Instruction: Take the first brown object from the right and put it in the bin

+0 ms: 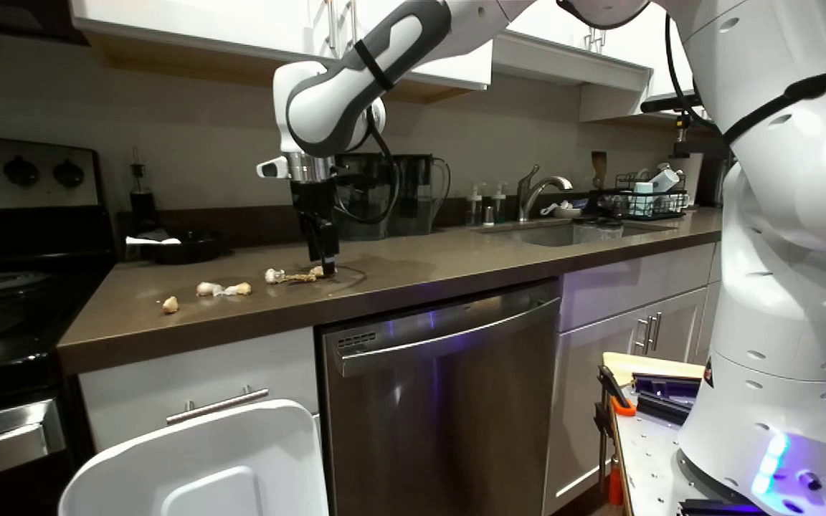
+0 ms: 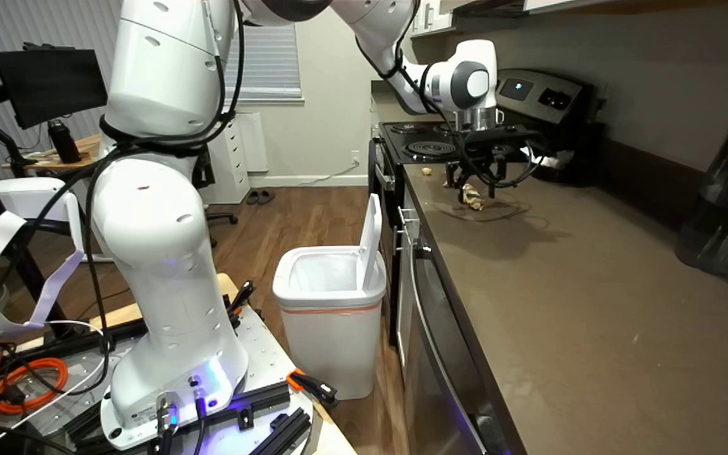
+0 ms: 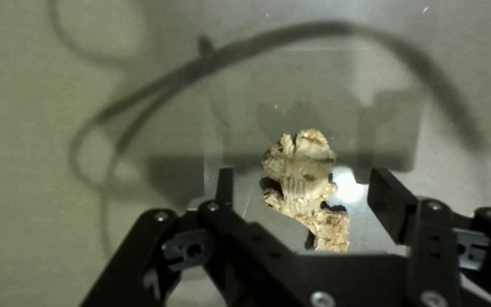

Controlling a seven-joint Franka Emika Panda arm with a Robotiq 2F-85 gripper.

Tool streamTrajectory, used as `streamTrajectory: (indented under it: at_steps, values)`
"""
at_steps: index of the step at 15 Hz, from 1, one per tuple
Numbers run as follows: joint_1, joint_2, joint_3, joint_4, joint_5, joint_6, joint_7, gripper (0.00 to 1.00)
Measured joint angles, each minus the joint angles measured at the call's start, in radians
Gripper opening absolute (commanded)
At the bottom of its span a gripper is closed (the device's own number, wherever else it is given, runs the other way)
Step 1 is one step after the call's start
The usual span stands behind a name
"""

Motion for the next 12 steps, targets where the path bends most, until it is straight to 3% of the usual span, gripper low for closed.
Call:
streamTrajectory:
  at_steps: [6, 12]
  values:
    - [-0.003, 0.005, 0.017, 0.001, 0.018, 0.009, -0.012, 0.14]
    - [0.002, -0.034, 0.063, 0.0, 0.02, -0.057, -0.055, 0.0]
